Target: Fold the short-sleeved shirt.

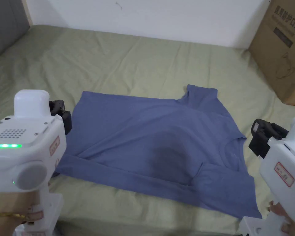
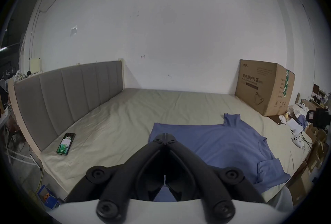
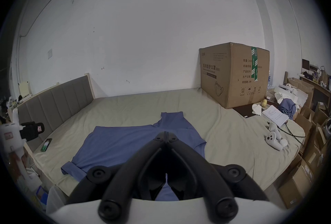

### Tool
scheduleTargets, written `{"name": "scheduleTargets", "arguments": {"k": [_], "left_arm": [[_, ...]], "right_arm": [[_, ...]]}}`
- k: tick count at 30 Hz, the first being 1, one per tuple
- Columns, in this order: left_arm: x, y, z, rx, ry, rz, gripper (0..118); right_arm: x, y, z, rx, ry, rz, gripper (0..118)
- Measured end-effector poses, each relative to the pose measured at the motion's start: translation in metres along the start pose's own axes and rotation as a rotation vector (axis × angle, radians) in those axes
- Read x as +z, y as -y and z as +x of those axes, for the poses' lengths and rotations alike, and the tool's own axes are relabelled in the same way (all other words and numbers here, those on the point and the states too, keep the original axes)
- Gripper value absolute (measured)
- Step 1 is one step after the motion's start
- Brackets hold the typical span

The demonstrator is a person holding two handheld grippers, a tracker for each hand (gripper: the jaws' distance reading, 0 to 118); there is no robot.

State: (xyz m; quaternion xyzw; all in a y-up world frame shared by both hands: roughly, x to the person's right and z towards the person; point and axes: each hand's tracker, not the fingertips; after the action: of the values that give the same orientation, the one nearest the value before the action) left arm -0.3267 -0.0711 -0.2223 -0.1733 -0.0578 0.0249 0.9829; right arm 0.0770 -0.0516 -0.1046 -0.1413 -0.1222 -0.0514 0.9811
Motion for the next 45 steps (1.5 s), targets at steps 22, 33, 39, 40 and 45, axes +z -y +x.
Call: {"name": "scheduleTargets", "arguments": {"k": [22, 33, 39, 40, 45], "left_arm": [[-0.132, 0.084, -0.080, 0.107, -0.097, -0.811, 33], [-0.075, 0.055, -0.061, 0.187, -0.036, -0.459, 3], [-0.038, 0.042, -0.048, 0.119, -0.021, -0.303, 3], [-0.034, 0.041, -0.046, 0.123, -0.020, -0.295, 3], [-0.022, 0.040, -0.046, 0.121, -0.020, -0.273, 3]], "right_arm": [[-0.024, 0.023, 0.008, 0.025, 0.055, -0.154, 0], [-0.018, 0.026, 0.029, 0.025, 0.096, -0.219, 0], [-0.024, 0.045, 0.056, 0.038, 0.071, -0.446, 67], [-0.026, 0.053, 0.060, 0.038, 0.068, -0.502, 101], [-0.035, 0.100, 0.078, 0.048, 0.119, -0.718, 115]]}}
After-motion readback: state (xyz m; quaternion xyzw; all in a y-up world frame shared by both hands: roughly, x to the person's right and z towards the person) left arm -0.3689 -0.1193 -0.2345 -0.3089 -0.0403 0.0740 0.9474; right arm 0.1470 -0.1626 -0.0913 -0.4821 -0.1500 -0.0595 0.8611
